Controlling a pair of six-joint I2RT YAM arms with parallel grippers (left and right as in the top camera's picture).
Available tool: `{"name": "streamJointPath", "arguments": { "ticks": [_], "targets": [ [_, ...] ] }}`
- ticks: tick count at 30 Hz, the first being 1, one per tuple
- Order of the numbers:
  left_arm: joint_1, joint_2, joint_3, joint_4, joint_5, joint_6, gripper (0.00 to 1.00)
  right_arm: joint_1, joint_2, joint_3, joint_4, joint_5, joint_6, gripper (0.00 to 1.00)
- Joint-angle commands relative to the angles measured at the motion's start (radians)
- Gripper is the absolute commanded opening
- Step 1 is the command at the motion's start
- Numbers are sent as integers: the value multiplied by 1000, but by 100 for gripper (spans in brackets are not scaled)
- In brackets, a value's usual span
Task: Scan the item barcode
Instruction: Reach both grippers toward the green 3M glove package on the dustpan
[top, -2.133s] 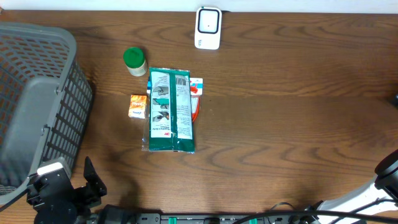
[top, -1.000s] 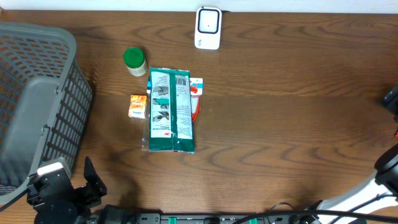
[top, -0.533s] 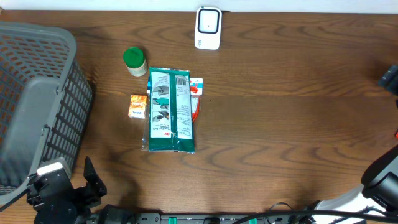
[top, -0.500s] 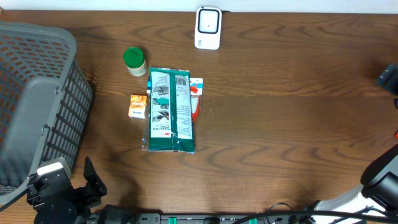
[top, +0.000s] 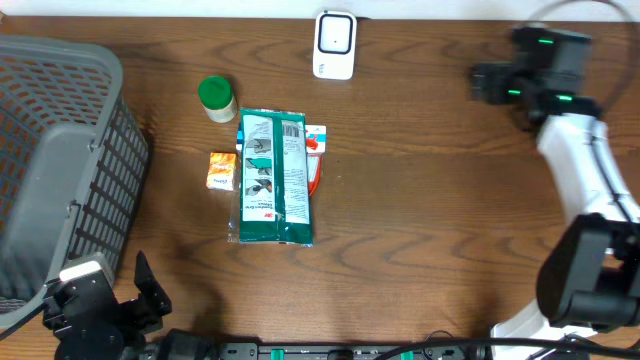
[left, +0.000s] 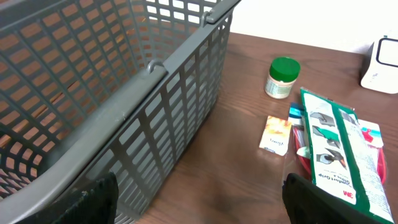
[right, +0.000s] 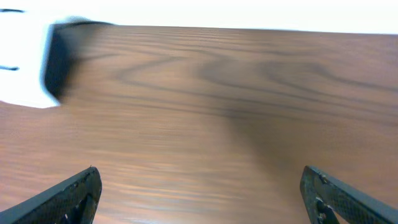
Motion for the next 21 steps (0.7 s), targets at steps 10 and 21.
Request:
{"name": "streamJointPath", "arguments": {
  "ticks": [10, 21],
  "targets": [
    [-4, 6, -8, 55, -11, -6, 84, 373, -20, 10, -102, -14, 348, 99],
    [-4, 6, -8, 84, 13, -84, 84, 467, -20, 10, -321, -380, 419, 99]
  ]
}}
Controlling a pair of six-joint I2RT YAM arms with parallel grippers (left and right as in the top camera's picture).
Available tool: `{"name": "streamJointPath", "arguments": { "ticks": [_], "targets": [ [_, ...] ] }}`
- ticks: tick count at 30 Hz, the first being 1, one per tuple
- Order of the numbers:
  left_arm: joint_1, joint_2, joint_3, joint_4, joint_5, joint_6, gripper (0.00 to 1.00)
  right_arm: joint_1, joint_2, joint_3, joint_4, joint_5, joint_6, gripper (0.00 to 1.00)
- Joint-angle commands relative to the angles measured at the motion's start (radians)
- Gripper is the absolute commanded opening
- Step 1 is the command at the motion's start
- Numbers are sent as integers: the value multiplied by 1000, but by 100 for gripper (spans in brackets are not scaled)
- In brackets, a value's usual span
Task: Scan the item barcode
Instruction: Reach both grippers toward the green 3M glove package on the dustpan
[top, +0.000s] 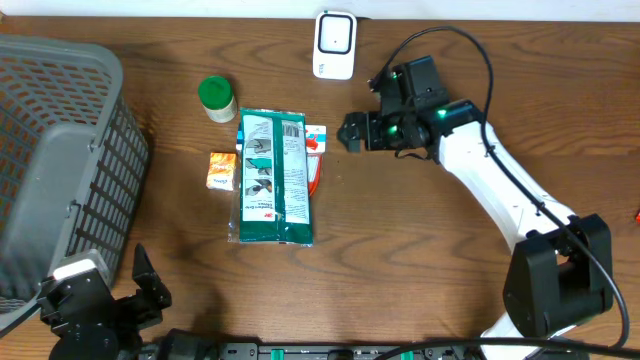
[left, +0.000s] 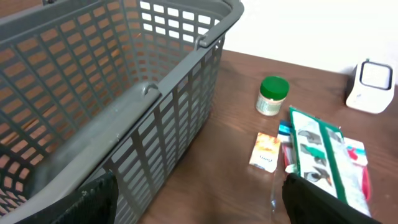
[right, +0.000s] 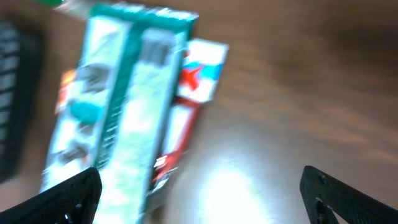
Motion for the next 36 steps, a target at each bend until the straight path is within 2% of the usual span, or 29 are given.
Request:
{"name": "streamJointPath", "arguments": {
  "ticks": [1, 7, 14, 17, 23, 27, 32, 36],
  "targets": [
    [-4, 9, -8, 9, 5, -103, 84, 8, -20, 10, -8, -215, 66, 99],
    [-4, 118, -8, 11, 37, -145, 84, 12, -20, 10, -8, -420, 93, 99],
    [-4, 452, -8, 74, 43, -163, 84, 15, -18, -40, 0, -432, 92, 98],
    [-4, 594, -8, 136, 43, -163, 84, 17, -5, -102, 40, -443, 93, 98],
    [-4, 816, -8, 262, 43, -162, 84, 17, 37, -221, 208, -573, 138, 90],
    [-4, 896, -8, 317, 43, -158, 84, 18, 82, -241, 272, -618, 145, 88],
    [-4, 926, -8, 332, 43, -153, 84, 35, 128, -241, 275, -623, 145, 86],
    [-3, 927, -8, 336, 42, -95, 84, 70, 169, -241, 343, -657, 152, 85]
  ]
}}
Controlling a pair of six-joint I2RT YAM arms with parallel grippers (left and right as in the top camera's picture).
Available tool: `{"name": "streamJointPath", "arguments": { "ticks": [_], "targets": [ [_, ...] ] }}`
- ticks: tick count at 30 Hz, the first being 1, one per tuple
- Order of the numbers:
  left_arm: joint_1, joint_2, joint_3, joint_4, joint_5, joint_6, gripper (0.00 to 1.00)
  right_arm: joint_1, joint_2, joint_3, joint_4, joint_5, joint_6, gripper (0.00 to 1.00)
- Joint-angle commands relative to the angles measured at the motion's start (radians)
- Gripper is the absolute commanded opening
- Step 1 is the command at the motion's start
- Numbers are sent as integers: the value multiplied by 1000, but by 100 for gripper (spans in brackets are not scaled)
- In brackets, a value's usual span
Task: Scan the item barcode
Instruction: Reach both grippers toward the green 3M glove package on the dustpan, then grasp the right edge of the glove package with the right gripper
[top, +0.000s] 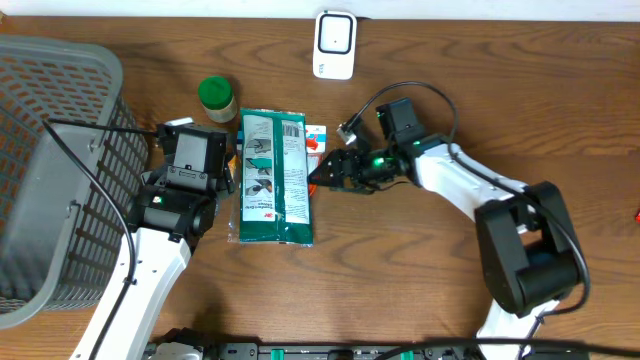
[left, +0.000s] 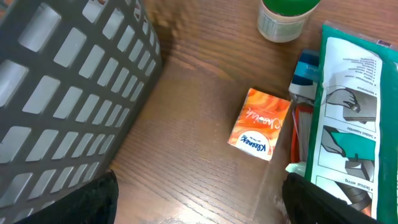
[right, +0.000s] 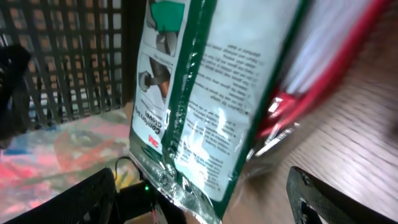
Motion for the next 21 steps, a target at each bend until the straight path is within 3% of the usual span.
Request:
{"name": "streamJointPath", "arguments": {
  "ticks": [1, 6, 21],
  "targets": [
    [-1, 3, -6, 8, -7, 48, 84, 41, 40, -5, 56, -80, 26, 85],
    [23, 5, -6, 12, -7, 49, 84, 80, 76, -5, 148, -86, 89, 84],
    [57, 9, -6, 11, -6, 49, 84, 83, 78, -5, 143, 23, 82, 87]
  ]
}}
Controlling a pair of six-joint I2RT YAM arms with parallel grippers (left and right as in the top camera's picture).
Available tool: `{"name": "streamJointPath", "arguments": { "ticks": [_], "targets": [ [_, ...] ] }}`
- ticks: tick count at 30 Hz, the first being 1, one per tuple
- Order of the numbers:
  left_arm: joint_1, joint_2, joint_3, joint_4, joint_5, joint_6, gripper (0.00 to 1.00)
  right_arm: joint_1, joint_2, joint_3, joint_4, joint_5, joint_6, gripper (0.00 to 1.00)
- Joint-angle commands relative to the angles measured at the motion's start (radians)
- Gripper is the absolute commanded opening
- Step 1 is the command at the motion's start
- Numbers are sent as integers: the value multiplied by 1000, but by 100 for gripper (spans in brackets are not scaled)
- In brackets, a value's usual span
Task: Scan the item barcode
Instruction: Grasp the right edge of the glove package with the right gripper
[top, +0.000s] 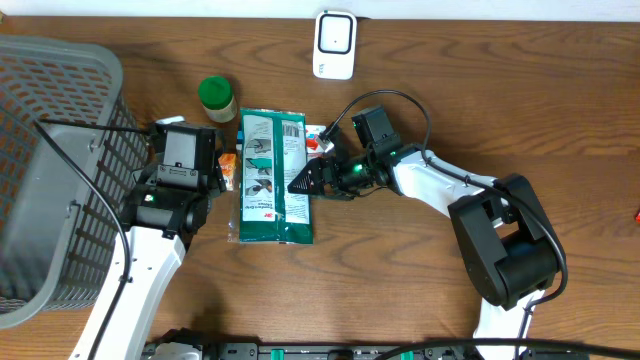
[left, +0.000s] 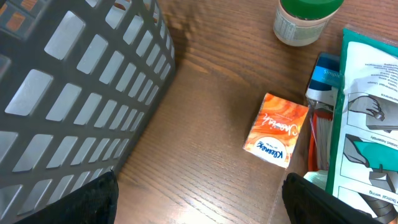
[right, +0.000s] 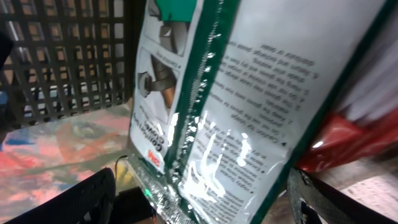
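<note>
A green and white packet (top: 274, 180) lies flat mid-table, its barcode (top: 292, 128) at the far end. It rests partly on a red and white pack (top: 315, 140). The white scanner (top: 335, 45) stands at the back edge. My right gripper (right: 202, 208) is open and low at the packet's right edge; the packet (right: 236, 112) fills its view between the fingers. My left gripper (left: 199, 211) is open above bare wood, just left of the packet (left: 370, 143), with nothing in it.
An orange tissue pack (left: 277, 130) lies between the left gripper and the packet. A green-lidded jar (top: 216, 98) stands behind it. A grey mesh basket (top: 55, 150) fills the left side, close to the left arm.
My right gripper has moved left, closer against the packet's right edge. My left gripper has shifted slightly towards the basket. The packet lies where it was.
First the left arm was drawn back at the front left corner and the right arm at the far right. Then the right gripper was right of the packet. Later the left gripper stood by the tissue pack, and the right gripper low at the packet's edge, now closer.
</note>
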Motion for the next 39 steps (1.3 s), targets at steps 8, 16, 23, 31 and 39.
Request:
{"name": "streamJointPath", "arguments": {
  "ticks": [8, 16, 23, 31, 39],
  "targets": [
    [4, 23, -6, 1, -5, 8, 84, 1, 11, -3, -5, 68, -23, 89],
    [4, 55, -6, 1, 21, 8, 84, 16, 11, -3, 6, 72, -23, 87],
    [4, 70, -6, 2, 21, 8, 84, 37, 11, -3, 37, 125, -18, 87],
    [4, 70, -6, 5, 21, 8, 84, 46, 11, -3, 63, 162, 7, 86],
    [4, 70, -6, 5, 24, 8, 84, 59, 45, -3, 76, 179, 104, 75]
  ]
}}
